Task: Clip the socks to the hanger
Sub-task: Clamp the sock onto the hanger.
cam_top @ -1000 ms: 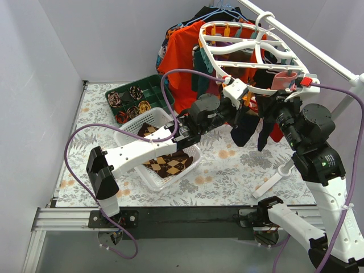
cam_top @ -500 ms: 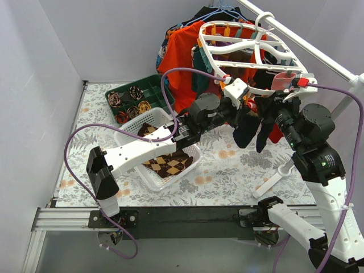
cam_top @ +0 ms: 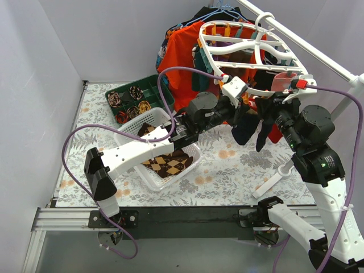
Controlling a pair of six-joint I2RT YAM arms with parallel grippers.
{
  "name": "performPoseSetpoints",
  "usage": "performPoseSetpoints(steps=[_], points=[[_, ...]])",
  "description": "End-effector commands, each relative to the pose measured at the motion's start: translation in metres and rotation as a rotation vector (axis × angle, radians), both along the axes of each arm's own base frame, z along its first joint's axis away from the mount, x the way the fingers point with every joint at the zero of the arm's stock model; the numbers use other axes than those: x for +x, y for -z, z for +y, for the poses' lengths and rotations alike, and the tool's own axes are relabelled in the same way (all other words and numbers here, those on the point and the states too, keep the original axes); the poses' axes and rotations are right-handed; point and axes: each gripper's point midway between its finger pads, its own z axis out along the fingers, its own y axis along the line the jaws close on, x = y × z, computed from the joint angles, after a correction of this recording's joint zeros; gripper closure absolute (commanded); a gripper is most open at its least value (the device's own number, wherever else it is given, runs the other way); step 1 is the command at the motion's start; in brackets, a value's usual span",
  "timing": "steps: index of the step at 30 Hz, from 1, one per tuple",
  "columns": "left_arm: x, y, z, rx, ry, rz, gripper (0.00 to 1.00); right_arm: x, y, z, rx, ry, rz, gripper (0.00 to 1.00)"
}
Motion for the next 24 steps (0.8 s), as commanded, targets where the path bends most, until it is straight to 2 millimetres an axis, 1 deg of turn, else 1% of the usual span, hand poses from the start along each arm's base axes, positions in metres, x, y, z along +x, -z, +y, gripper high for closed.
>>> performPoseSetpoints(steps=[1,2,3,4,6,8,9,10,11,12,13,14,15,16,17,18,19,20,21,23,24], points=[[-0.013,-0.058,0.022,-0.109,0.000,-0.053,1.00,-0.002,-0.007,0.000,-0.003,-0.005,-0.037,0.99],[-0.013,-0.057,0.021,-0.107,0.003,-0.050,1.00,-0.002,-0.008,0.000,-0.001,-0.008,-0.040,0.99],[-0.013,-0.062,0.019,-0.129,0.006,-0.061,1.00,-0.003,-0.009,0.001,0.001,-0.010,-0.041,0.99],[-0.013,-0.063,0.018,-0.131,0.009,-0.062,1.00,-0.003,-0.009,0.001,0.002,-0.014,-0.040,0.99],[-0.012,-0.055,0.012,-0.120,0.019,-0.050,1.00,-0.004,-0.011,0.002,0.007,-0.019,-0.044,0.99],[-0.012,-0.052,0.009,-0.118,0.027,-0.044,1.00,-0.005,-0.013,0.002,0.011,-0.022,-0.047,0.99],[-0.013,-0.048,0.007,-0.113,0.033,-0.037,1.00,-0.006,-0.014,0.002,0.013,-0.020,-0.051,0.96],[-0.013,-0.048,0.007,-0.115,0.036,-0.035,1.00,-0.006,-0.015,0.001,0.014,-0.017,-0.053,0.86],[-0.013,-0.045,0.006,-0.109,0.036,-0.033,0.99,-0.006,-0.015,0.000,0.012,-0.013,-0.053,0.82],[-0.013,-0.044,0.007,-0.107,0.036,-0.030,0.96,-0.007,-0.016,-0.001,0.014,-0.011,-0.057,0.77],[-0.013,-0.044,0.007,-0.107,0.035,-0.032,0.93,-0.007,-0.017,-0.001,0.013,-0.010,-0.059,0.68],[-0.013,-0.041,0.007,-0.103,0.033,-0.028,0.87,-0.008,-0.017,-0.002,0.016,-0.010,-0.062,0.66],[-0.014,-0.042,0.009,-0.103,0.033,-0.028,0.84,-0.009,-0.019,-0.002,0.017,-0.008,-0.064,0.63],[-0.014,-0.043,0.010,-0.107,0.032,-0.030,0.79,-0.009,-0.020,-0.003,0.017,-0.005,-0.068,0.57],[-0.014,-0.039,0.011,-0.100,0.029,-0.026,0.74,-0.010,-0.021,-0.004,0.018,-0.002,-0.070,0.55],[-0.016,-0.044,0.015,-0.112,0.029,-0.033,0.71,-0.012,-0.022,-0.004,0.019,-0.002,-0.076,0.51],[-0.016,-0.043,0.016,-0.113,0.026,-0.031,0.68,-0.013,-0.024,-0.006,0.019,0.000,-0.081,0.48],[-0.016,-0.036,0.017,-0.103,0.026,-0.024,0.65,-0.014,-0.025,-0.006,0.019,0.000,-0.084,0.46],[-0.017,-0.037,0.019,-0.109,0.024,-0.027,0.61,-0.016,-0.027,-0.008,0.020,0.004,-0.090,0.43],[-0.021,-0.039,0.027,-0.116,0.023,-0.026,0.55,-0.018,-0.029,-0.010,0.013,0.011,-0.097,0.40],[-0.022,-0.030,0.028,-0.104,0.023,-0.019,0.51,-0.022,-0.032,-0.012,0.013,0.013,-0.108,0.38]])
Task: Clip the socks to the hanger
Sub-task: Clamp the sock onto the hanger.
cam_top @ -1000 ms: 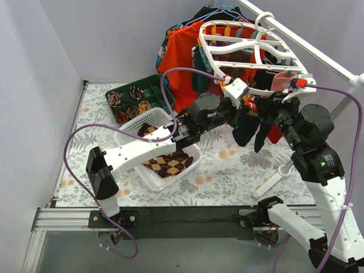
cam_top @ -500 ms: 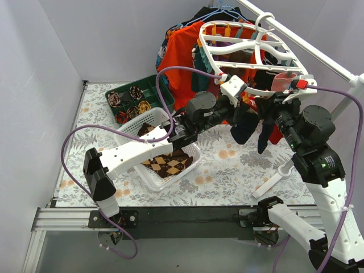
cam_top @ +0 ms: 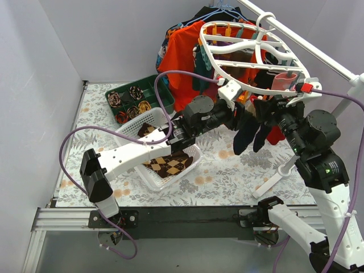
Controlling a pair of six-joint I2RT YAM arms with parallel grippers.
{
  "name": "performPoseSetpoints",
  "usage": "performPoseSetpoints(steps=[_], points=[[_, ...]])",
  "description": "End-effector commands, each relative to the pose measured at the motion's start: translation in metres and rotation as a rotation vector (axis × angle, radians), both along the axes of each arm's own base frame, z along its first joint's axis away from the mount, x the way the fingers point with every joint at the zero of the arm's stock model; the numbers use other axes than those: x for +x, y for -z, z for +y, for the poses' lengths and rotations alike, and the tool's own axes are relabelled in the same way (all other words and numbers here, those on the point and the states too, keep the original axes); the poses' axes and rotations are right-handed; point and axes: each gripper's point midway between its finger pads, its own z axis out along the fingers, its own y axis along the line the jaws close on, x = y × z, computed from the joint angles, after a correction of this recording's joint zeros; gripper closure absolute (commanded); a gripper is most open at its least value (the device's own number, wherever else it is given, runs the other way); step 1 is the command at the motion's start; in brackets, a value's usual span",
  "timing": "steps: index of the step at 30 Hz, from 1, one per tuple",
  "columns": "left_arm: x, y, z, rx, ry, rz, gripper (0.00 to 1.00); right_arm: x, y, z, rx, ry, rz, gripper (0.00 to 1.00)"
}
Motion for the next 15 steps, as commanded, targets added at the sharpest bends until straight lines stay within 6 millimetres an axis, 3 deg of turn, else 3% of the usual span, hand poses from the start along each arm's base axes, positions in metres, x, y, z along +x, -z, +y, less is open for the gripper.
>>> performPoseSetpoints(steps=[1,3,5,7,9,10,15], points=[[-0.018,-0.037,0.032,-0.084,0.004,-0.039,0.49,-0.013,-0.025,-0.009,0.001,0.014,-0.083,0.38],[-0.022,-0.027,0.038,-0.082,0.001,-0.030,0.41,-0.017,-0.027,-0.014,-0.008,0.028,-0.090,0.37],[-0.029,-0.035,0.052,-0.112,0.003,-0.041,0.36,-0.020,-0.026,-0.020,-0.018,0.052,-0.090,0.36],[-0.031,-0.030,0.060,-0.117,-0.002,-0.040,0.30,-0.020,-0.025,-0.025,-0.033,0.077,-0.089,0.36],[-0.034,-0.037,0.070,-0.141,-0.006,-0.041,0.26,-0.025,-0.028,-0.020,-0.035,0.038,-0.099,0.36],[-0.032,-0.028,0.073,-0.128,-0.013,-0.031,0.22,-0.027,-0.030,-0.018,-0.041,0.021,-0.104,0.36],[-0.024,-0.021,0.086,-0.151,-0.031,0.010,0.19,-0.041,-0.038,-0.009,-0.083,-0.061,-0.115,0.35]])
